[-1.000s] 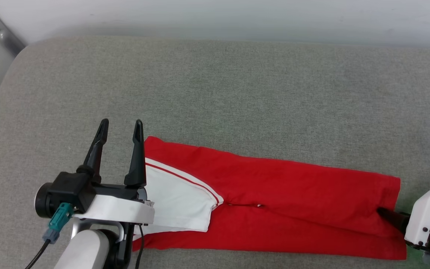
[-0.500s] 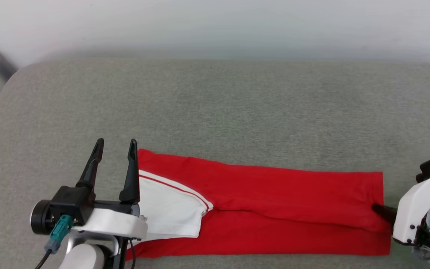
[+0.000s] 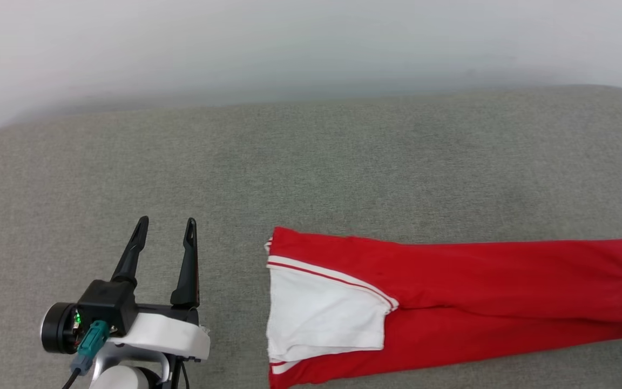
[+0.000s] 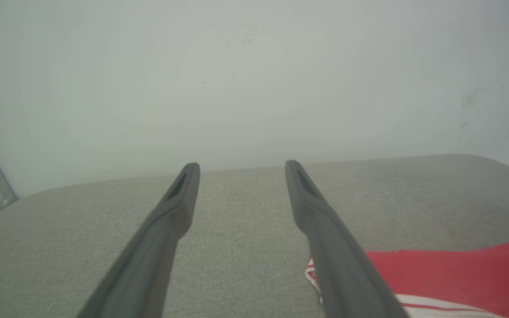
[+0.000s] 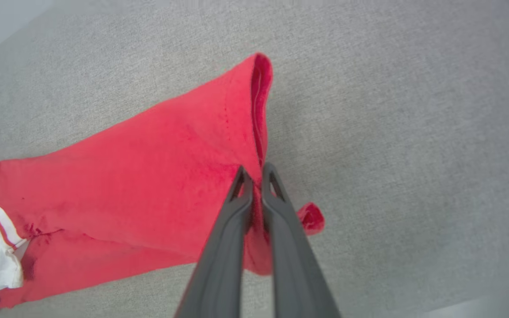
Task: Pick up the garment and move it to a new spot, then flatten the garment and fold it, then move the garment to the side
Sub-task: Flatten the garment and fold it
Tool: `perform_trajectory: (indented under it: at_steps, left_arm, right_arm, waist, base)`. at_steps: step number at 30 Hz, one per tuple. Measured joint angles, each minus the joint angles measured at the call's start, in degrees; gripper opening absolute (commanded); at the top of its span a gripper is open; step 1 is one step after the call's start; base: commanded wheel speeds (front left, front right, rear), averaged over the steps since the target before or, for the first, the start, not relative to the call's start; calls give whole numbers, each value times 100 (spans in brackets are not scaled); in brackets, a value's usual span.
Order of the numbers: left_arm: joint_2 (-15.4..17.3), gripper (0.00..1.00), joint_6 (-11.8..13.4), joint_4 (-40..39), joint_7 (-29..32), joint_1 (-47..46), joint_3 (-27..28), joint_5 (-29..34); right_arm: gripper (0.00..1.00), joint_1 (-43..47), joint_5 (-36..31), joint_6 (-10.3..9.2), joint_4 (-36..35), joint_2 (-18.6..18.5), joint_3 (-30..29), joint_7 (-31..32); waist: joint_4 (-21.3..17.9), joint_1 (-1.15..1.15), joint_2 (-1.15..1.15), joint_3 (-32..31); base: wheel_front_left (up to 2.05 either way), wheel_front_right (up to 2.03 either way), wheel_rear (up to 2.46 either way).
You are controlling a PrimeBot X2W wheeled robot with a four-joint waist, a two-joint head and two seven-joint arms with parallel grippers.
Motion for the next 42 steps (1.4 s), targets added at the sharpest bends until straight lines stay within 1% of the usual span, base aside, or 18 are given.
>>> perform_trajectory:
  at_steps: [2,4,7,10,12,14,16,18,22,25,29,31,33,34,35,36,40,42]
  left_arm:
    - [14,100,18,-34,7,51,21,-14]
    - [52,100,43,-56,15,91,33,-19]
    - [74,100,73,-105,55,108,48,-34]
    - [80,100,116,-132,66,170,57,-48]
    - [83,100,119,-155,83,174,48,-54]
    - [77,100,116,-156,102,167,24,-55]
    - [65,100,113,-154,109,127,-3,-56]
    - [54,100,107,-148,113,64,-33,-57]
    - [18,100,63,-105,133,34,-115,-64]
    - [-1,100,24,-73,152,-63,-157,-65]
    - [-29,100,-21,-7,152,-91,-208,-103]
    - [-30,100,-35,9,147,-133,-210,-116]
    - [-26,100,-41,33,125,-148,-201,-120]
    - [-26,100,-45,43,120,-153,-197,-125]
    - [-26,100,-45,49,105,-155,-194,-137]
    - [-27,100,-44,58,103,-159,-191,-154]
    - [-36,100,-42,105,74,-169,-169,-168]
    - [-41,100,-36,130,55,-170,-166,-176]
  right_arm:
    - [0,-7,-42,0,-68,67,-244,29]
    - [0,-53,34,0,-93,221,-421,116]
    - [0,-255,498,0,-34,710,-568,445]
    - [0,-424,1379,0,156,1150,-565,935]
    - [0,-450,1820,0,275,1211,-425,1185]
    - [0,-453,2431,0,488,1227,-272,1291]
    - [0,-492,3293,0,877,1225,144,1199]
    - [0,-570,3974,-1,1206,1255,658,907]
    - [0,-644,4875,0,1628,1250,1783,208]
    - [0,-706,5327,0,1813,1257,2549,-290]
    - [0,-851,5681,0,1927,1257,3371,-894]
    - [0,-939,5683,0,2017,1260,3656,-1206]
    - [0,-1010,5466,0,2116,1260,3910,-1526]
    - [6,-1045,5382,0,2179,1260,3991,-1695]
    - [45,-1083,5308,0,2231,1260,4073,-1837]
    - [100,-1111,5274,0,2272,1260,4152,-1939]
    - [100,-1224,5087,0,2323,1257,4411,-2173]
    - [100,-1284,4926,0,2229,1191,4528,-2274]
  waist:
    - [-43,0,0,-12]
    - [-83,0,0,-25]
    - [-118,0,0,-54]
    - [-108,0,0,-75]
    - [-77,0,0,-73]
    - [-28,0,0,-60]
    - [35,0,0,-46]
    - [111,0,0,-35]
    - [289,0,0,-30]
    - [442,0,0,-21]
    - [640,0,0,7]
    - [719,0,0,35]
    - [768,0,0,73]
    - [782,0,0,93]
    - [791,0,0,112]
    - [796,0,0,128]
    - [750,0,0,134]
    - [699,0,0,120]
  base:
    - [0,0,0]
    - [0,0,0]
    - [0,0,0]
    - [0,0,0]
    - [0,0,0]
    - [0,0,0]
    - [0,0,0]
    - [0,0,0]
    - [0,0,0]
    - [0,0,0]
    - [0,0,0]
    - [0,0,0]
    - [0,0,0]
    - [0,0,0]
    - [0,0,0]
    - [0,0,0]
    - [0,0,0]
    - [0,0,0]
